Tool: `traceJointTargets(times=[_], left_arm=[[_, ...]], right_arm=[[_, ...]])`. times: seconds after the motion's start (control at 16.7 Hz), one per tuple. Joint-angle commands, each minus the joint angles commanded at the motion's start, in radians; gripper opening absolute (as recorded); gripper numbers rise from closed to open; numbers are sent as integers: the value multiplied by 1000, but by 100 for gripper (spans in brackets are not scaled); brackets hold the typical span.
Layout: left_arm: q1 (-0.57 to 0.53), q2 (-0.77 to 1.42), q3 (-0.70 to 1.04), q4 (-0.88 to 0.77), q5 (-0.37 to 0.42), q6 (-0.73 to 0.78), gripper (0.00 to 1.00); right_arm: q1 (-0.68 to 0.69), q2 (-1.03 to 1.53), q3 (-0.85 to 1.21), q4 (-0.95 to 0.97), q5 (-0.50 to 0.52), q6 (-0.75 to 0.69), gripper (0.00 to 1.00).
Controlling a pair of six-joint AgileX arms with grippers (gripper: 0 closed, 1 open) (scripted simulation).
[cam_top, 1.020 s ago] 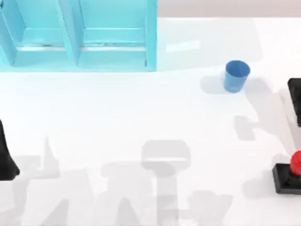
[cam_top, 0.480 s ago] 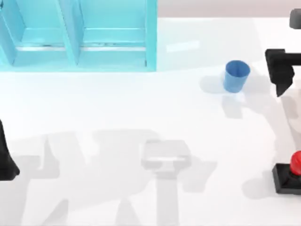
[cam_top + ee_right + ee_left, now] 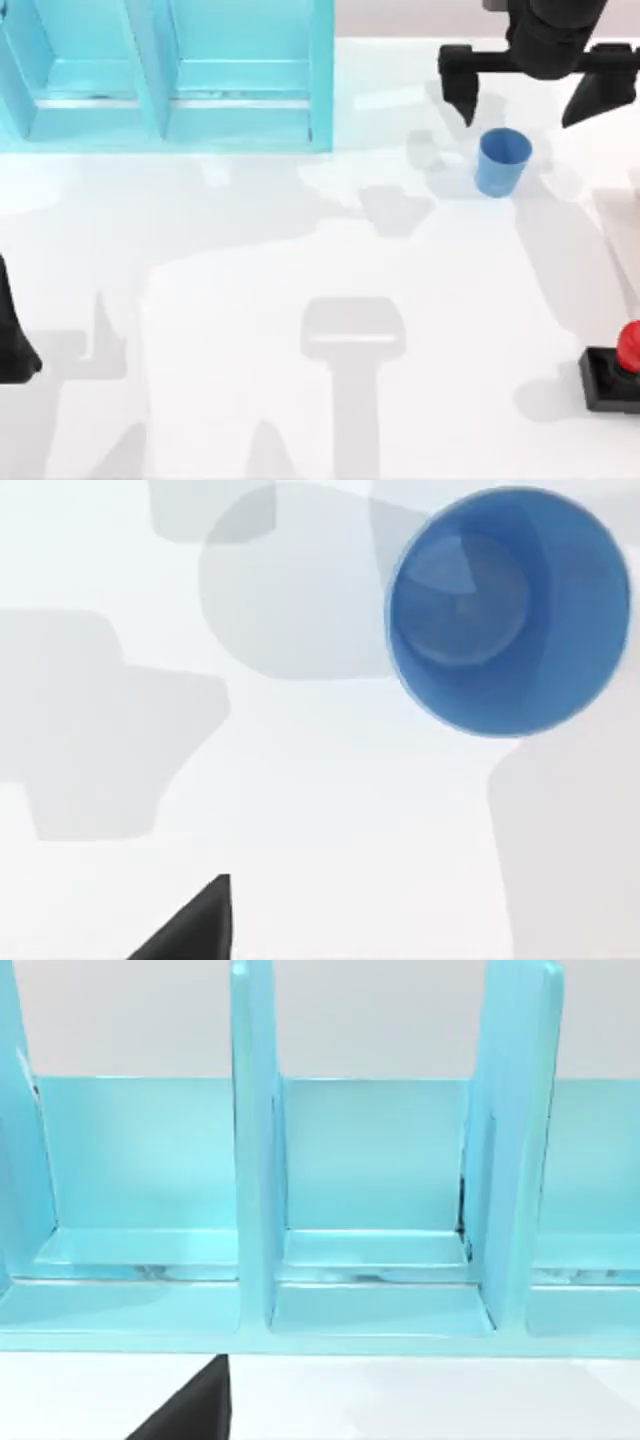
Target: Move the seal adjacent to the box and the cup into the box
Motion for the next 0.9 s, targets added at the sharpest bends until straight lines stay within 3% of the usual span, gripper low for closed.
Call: traceJointTargets(times=[0.3,0.6,0.9], left_arm=[[0,0,0,0,0,0,100],[0,0,0,0,0,0,100],[0,0,0,0,0,0,100]], right_arm=[[13,134,131,23,12,10,100],[7,134,125,24,10,9,100],[6,173,45,149,11,4,100]])
